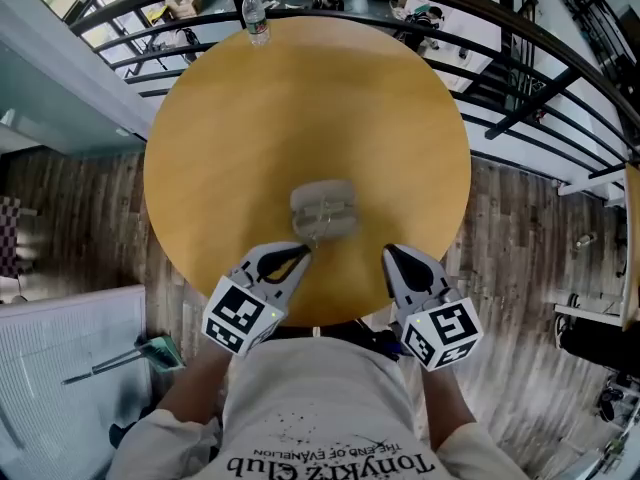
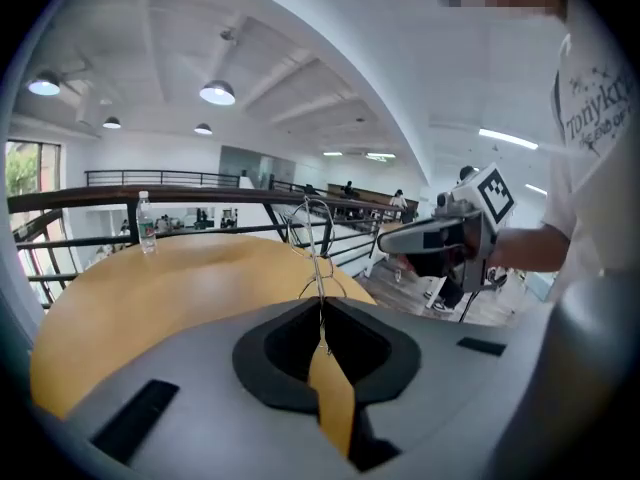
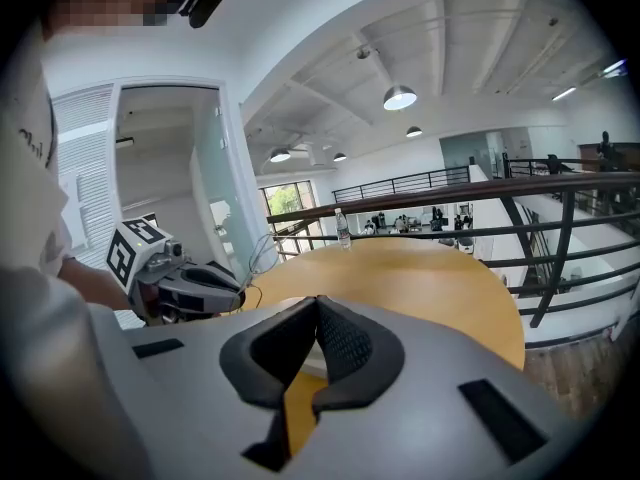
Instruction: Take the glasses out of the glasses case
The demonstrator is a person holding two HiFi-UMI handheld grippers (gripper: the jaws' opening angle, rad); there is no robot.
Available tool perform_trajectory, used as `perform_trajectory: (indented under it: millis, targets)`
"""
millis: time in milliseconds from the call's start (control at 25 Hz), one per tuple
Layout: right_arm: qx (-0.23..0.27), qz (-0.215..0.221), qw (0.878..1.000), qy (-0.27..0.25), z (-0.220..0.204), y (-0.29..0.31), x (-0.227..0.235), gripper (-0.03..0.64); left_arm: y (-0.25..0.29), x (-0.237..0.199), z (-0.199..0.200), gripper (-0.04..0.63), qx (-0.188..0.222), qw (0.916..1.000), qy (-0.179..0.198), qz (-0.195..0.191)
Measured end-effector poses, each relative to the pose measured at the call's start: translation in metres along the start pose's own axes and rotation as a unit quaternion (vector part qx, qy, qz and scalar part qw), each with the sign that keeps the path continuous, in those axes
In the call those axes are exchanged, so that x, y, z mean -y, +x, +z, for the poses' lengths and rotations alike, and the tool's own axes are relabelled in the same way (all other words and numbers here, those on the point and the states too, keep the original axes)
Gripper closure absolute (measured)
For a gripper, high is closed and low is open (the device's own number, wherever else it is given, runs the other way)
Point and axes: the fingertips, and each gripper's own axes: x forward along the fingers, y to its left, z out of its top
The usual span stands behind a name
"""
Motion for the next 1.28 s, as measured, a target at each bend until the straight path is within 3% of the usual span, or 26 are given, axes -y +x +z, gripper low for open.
perform_trajectory:
  millis: [240,440,920,1280]
  targets:
    - [0.02,0.001,1.0,-0.013,0.018,-0.012,-0.01,0.592,-0.031,0.004,0.02,0.56,0.076,0.9932,-0.065,0.06]
    - [0.027,0.005,0.999,-0.025,0.029,-0.019,-0.023,0.592,-0.052,0.01,0.027,0.56,0.104,0.9878,-0.067,0.095]
    - [0.05,0.007,0.998,-0.028,0.056,-0.027,-0.034,0.592,-0.052,0.022,0.044,0.56,0.115,0.9891,-0.053,0.075]
    - [0.045,0.009,0.999,0.008,0.055,-0.025,-0.026,0.592,-0.051,0.018,0.048,0.56,0.11,0.9897,-0.05,0.076]
